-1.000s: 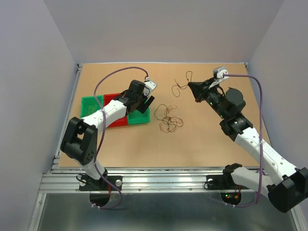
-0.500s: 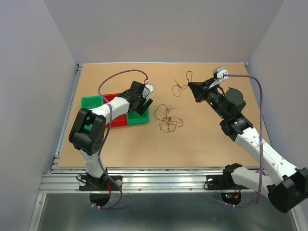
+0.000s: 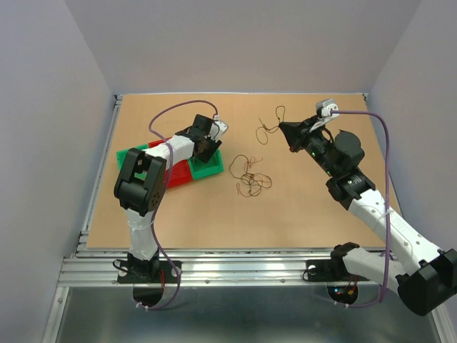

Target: Untangle the cables

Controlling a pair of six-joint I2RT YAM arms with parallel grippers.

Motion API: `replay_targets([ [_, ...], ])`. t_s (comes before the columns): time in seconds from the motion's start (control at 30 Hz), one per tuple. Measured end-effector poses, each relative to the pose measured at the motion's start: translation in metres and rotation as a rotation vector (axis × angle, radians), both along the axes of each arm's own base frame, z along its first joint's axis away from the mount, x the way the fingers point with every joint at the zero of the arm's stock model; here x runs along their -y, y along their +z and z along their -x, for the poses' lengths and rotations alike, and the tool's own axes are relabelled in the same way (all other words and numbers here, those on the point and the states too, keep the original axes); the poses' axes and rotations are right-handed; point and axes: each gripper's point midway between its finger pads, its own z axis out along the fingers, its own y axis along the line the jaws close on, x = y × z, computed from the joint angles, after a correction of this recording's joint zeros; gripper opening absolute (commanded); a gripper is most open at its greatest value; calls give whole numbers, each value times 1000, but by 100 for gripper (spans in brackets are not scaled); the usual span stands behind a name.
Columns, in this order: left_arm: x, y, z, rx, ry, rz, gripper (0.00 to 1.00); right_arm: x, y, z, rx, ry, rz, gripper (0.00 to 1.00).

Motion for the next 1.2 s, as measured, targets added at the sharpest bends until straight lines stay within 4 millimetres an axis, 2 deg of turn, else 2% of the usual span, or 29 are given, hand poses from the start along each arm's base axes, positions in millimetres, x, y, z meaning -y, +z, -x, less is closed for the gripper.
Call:
replay_targets([
  [0.1, 3, -12, 7, -47, -19, 7, 30, 0, 0, 0, 0, 0, 0, 1],
  [0.13, 4, -14, 11, -66, -26, 12, 19, 0, 0, 0, 0, 0, 0, 1],
  [0.17, 4, -16, 14, -82, -32, 15, 13, 0, 0, 0, 0, 0, 0, 0],
  [0.2, 7, -17, 16, -93, -40, 25, 0, 0, 0, 0, 1, 0, 0, 0],
  [0.4, 16, -17, 24, -123, -69, 65, 0, 1, 2, 2, 5, 2, -2, 1],
  [0.5, 23, -8, 28, -125, -86, 104, 0, 0, 1, 2, 4, 6, -1, 0],
  [0.57, 27, 10, 28, -97, -96, 139, 0, -2, 1, 3, 4, 16, 0, 1],
  [0.7, 34, 78, 26, 38, -104, 229, 0, -10, -3, 4, 0, 60, 7, 1],
  [0.73, 35, 104, 25, 98, -105, 259, 0, -14, -4, 5, 1, 83, 9, 0],
  [0.8, 33, 142, 26, 192, -103, 294, 0, -19, -5, 6, 0, 114, 11, 1],
  [0.87, 30, 167, 27, 257, -95, 311, 0, -27, -7, 10, 1, 164, 12, 0],
  [0.97, 23, 189, 30, 316, -77, 321, 0, -38, -8, 15, -1, 237, 4, 1],
  [1.1, 3, 197, 37, 349, -24, 298, 0, -57, -18, 18, -23, 346, -5, 1],
  [1.2, -20, 208, 47, 385, 34, 270, 0, -68, -28, 16, -56, 402, -11, 1],
])
